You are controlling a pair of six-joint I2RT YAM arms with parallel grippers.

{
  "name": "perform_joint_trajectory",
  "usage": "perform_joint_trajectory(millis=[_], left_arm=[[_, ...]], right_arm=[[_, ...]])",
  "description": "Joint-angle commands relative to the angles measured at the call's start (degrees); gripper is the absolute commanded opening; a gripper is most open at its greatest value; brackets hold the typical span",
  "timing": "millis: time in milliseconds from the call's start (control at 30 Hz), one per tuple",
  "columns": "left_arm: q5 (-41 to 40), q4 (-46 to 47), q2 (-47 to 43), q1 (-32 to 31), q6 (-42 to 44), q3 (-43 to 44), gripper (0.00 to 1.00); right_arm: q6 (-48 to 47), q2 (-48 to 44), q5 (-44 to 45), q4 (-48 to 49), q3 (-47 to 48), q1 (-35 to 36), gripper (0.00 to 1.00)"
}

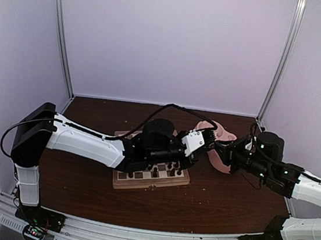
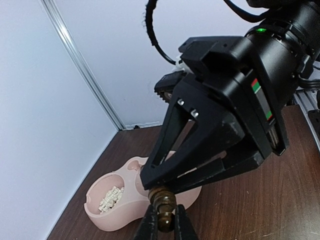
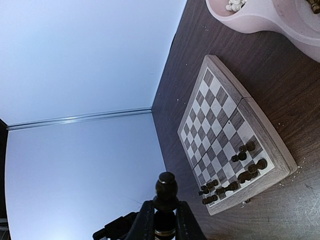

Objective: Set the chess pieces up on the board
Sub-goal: Pass from the right arm to the left, then place the pawn at e7.

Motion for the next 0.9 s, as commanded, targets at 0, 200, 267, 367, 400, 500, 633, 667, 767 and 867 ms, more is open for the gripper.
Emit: perform_joint_trajectory(millis=[0, 200, 267, 367, 400, 500, 633, 667, 767, 867], left_arm=[[-0.4, 1.5, 0.4, -0.1, 0.2, 1.1, 0.00], [-3.8, 1.5, -1.2, -0.1, -1.1, -0.8, 0.00], [-5.3, -0.7, -2.3, -0.1, -3.2, -1.2, 0.00], [-7.4, -8.2, -4.9, 0.1, -6.5, -1.4, 0.00], [-8.6, -11.6, -5.9, 0.1, -8.0, -1.2, 0.00], [-12.0, -25.1, -9.9, 0.5, -12.7, 0.3, 0.00], [-10.3, -47.5, -13.3, 3.0, -20.2, 5.6, 0.00], [-9.1, -52.8, -13.6, 4.2, -22.1, 7.3, 0.00], [-3.4, -66.4, -13.9, 8.0, -25.7, 10.6, 0.00], [2.9, -74.4, -13.6, 11.5, -26.8, 12.4, 0.00]], right_arm=[[-0.1, -1.0, 2.3, -0.8, -0.4, 0.4, 0.11], [-2.0, -1.8, 5.4, -2.0, -1.1, 0.4, 0.11], [-3.9, -2.2, 6.6, -2.5, -1.2, 0.2, 0.11], [-8.5, -3.4, 8.1, -5.0, -1.2, -0.6, 0.11], [-10.5, -3.9, 8.6, -6.3, -1.2, -1.0, 0.11], [-16.1, -5.4, 9.1, -9.7, -1.2, -2.6, 0.10], [-23.1, -7.2, 9.1, -13.5, -1.0, -4.4, 0.08], [-24.8, -7.6, 9.2, -14.7, -0.8, -4.6, 0.08], [-29.5, -8.7, 9.7, -17.1, 0.2, -5.0, 0.08], [-34.6, -9.4, 9.8, -19.1, 1.5, -4.9, 0.08]])
